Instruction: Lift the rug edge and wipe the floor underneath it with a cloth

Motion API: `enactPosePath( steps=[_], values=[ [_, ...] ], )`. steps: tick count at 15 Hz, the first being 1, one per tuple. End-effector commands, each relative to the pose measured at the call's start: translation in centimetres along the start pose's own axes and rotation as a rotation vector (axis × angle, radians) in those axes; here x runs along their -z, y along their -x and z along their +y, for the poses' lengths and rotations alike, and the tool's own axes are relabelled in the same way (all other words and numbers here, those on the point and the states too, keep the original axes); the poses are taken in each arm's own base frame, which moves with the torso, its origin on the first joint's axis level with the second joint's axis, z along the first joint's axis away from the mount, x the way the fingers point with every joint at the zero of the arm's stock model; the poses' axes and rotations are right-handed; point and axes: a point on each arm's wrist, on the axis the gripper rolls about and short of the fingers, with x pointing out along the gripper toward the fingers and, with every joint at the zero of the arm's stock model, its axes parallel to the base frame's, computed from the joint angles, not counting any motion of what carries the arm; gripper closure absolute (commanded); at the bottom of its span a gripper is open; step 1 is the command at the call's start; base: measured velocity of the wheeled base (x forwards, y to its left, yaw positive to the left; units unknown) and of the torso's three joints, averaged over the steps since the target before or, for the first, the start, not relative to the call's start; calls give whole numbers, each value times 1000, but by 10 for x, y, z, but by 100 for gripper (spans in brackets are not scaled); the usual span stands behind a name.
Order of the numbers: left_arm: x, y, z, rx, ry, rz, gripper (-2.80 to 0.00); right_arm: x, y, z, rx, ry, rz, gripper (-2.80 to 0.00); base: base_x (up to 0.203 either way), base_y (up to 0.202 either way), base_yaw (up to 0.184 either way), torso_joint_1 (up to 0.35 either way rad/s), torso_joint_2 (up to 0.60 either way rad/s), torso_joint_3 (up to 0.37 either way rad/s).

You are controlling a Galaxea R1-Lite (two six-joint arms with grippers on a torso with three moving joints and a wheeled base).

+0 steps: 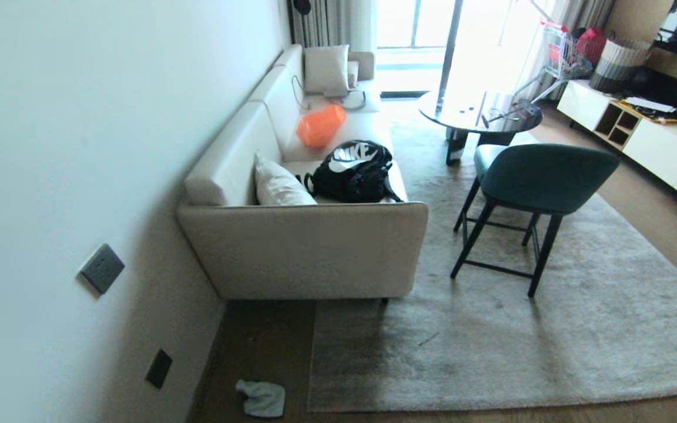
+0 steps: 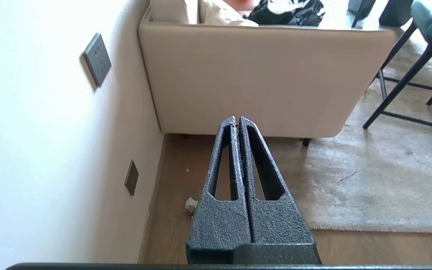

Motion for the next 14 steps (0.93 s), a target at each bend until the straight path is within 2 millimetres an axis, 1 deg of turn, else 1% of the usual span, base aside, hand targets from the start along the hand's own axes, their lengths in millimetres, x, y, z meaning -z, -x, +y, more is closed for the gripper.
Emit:
enactPosePath(
  steps=[1, 14],
  values=[
    [0, 0, 0, -1, 1, 0, 0, 0, 0, 0, 0, 0, 1, 0, 0, 0, 0, 173, -459, -280],
    [0, 0, 0, -1, 1, 0, 0, 0, 0, 0, 0, -3, 1, 0, 0, 0, 0, 149, -354, -206]
  ],
)
